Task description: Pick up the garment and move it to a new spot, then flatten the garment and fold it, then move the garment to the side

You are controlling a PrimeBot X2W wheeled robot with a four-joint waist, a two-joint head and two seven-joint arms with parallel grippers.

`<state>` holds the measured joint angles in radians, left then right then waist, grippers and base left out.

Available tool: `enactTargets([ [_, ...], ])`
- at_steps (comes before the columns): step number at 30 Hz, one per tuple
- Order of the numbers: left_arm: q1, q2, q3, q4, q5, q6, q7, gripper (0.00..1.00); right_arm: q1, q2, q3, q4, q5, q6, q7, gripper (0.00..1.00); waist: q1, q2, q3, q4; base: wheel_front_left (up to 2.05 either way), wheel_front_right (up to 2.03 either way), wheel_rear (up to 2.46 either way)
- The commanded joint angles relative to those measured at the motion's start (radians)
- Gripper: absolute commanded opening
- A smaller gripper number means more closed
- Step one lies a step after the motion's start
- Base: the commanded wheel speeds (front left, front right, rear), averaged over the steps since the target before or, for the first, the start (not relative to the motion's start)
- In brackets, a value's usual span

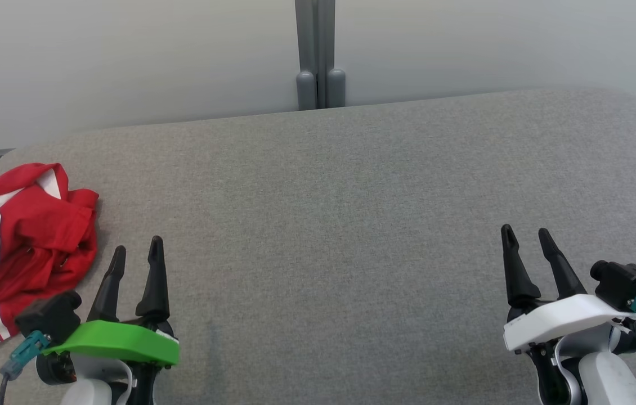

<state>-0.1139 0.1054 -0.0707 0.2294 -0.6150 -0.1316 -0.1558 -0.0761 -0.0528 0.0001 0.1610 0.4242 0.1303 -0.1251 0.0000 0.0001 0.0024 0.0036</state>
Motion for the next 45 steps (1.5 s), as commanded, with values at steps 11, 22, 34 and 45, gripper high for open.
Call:
enactTargets([
  [11,-0.026,0.013,-0.015,0.021,0.116,0.001,-0.034,1.0,-0.005,-0.001,0.008,-0.01,-0.123,0.0,-0.009,1.0,0.0,-0.0001,0.001,0.002,0.0,0.0,0.0],
  [22,-0.027,0.013,-0.021,0.047,0.207,0.001,-0.059,1.0,0.004,0.001,0.005,-0.012,-0.206,0.0,-0.014,1.0,0.0,-0.0001,0.001,0.004,0.0,0.0,0.0],
  [34,-0.033,0.011,-0.019,0.075,0.298,0.001,-0.082,1.0,0.013,0.002,0.01,-0.021,-0.272,0.001,-0.026,1.0,0.0,-0.0001,0.01,0.005,0.0,0.0,0.0],
  [45,-0.035,0.007,-0.018,0.099,0.36,0.002,-0.103,1.0,0.024,0.001,0.003,-0.026,-0.309,0.001,-0.044,1.0,0.0,-0.0001,0.015,0.007,0.0,0.0,0.0],
])
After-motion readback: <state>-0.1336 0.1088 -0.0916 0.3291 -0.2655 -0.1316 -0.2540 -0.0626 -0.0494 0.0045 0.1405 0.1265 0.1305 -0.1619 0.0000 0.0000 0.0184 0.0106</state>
